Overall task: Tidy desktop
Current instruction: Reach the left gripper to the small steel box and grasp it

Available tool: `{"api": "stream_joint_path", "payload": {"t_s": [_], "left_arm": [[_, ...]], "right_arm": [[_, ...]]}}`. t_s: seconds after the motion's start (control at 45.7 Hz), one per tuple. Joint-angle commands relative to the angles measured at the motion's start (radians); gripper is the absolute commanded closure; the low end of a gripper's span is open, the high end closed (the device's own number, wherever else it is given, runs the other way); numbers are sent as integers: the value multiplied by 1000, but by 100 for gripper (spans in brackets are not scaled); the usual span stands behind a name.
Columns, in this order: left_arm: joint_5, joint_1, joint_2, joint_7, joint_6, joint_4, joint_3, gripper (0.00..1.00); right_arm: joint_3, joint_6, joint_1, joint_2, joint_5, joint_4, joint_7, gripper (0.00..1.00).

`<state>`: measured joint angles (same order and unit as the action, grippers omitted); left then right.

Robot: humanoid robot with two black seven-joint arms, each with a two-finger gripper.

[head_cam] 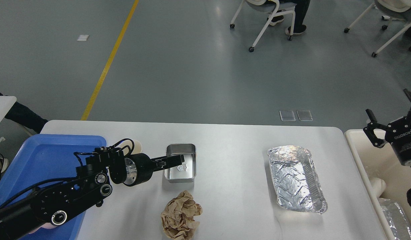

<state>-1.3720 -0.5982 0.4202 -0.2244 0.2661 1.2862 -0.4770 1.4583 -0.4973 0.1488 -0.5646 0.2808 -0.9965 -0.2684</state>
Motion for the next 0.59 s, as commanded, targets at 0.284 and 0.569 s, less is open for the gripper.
{"api": "stream_joint_path", "payload": {"t_s": [0.284,0.569], "left_arm": [[4,8,-72,-30,-7,-133,17,11],[2,11,-78,-30,-4,-165,18,19]], "right_arm": [[13,-1,-3,-5,0,-1,0,0],[13,-1,-5,-5,0,-1,0,0]]}}
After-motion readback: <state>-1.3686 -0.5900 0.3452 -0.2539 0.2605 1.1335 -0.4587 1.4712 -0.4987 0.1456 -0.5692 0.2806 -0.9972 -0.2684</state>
